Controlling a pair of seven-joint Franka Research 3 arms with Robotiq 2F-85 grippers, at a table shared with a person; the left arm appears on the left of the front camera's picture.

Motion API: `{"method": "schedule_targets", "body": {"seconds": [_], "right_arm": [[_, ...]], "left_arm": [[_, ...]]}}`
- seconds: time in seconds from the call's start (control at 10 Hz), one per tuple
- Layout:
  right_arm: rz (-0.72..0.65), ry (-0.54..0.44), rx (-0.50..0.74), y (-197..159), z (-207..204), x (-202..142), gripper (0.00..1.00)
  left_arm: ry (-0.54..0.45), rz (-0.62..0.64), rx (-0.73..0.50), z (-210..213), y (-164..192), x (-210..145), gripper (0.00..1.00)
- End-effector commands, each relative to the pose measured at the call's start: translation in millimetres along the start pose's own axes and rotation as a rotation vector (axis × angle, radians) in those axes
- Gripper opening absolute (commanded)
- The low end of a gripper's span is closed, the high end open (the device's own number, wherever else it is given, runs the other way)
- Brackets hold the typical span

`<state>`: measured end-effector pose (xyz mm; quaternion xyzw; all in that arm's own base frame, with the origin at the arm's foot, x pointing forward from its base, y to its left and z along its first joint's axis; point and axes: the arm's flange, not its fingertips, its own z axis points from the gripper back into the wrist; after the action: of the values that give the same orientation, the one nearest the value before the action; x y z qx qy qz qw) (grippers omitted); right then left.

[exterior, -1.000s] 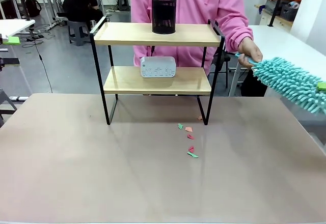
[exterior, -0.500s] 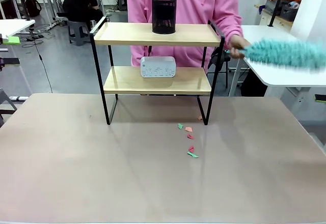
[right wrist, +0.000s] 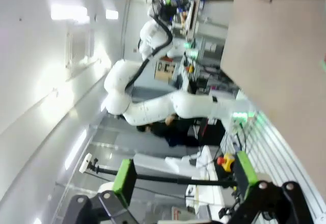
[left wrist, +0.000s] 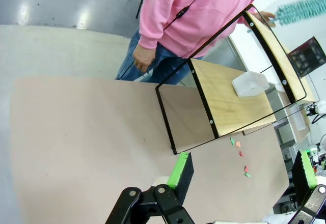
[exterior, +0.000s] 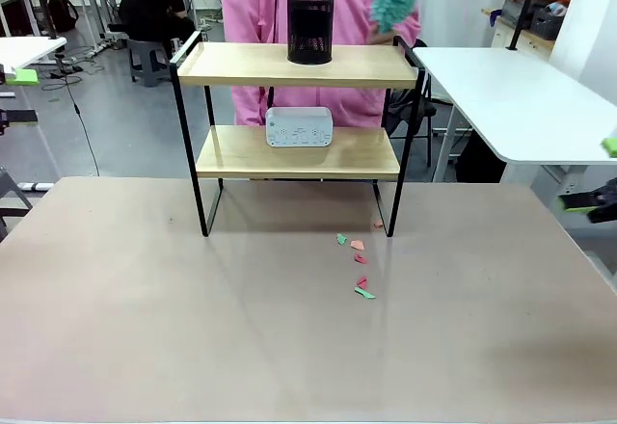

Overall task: Clean the shelf.
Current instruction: Hand the Duster back to the human.

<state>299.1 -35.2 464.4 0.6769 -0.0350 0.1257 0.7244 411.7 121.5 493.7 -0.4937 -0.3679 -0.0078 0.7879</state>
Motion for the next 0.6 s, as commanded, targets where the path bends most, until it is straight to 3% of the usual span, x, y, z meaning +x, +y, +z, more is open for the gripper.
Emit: {"method": "schedule_targets", "body": {"seconds": [0.0, 0.1, 0.5], "right_arm": [[-0.038, -0.017, -0.018, -10.2, -20.6, 29.0, 1.0], [0.0, 0.0, 0.0, 0.0, 0.0, 0.0, 1.0], [0.0, 0.0, 0.0, 0.0, 0.0, 0.0, 1.0]], "left_arm": [[0.001, -0.022, -0.008, 0.7, -0.4, -3.5, 1.0], [0.001, -0.022, -0.008, 0.7, -0.4, -3.5, 1.0], [0.001, -0.022, -0.008, 0.7, -0.4, -3.5, 1.0]]}}
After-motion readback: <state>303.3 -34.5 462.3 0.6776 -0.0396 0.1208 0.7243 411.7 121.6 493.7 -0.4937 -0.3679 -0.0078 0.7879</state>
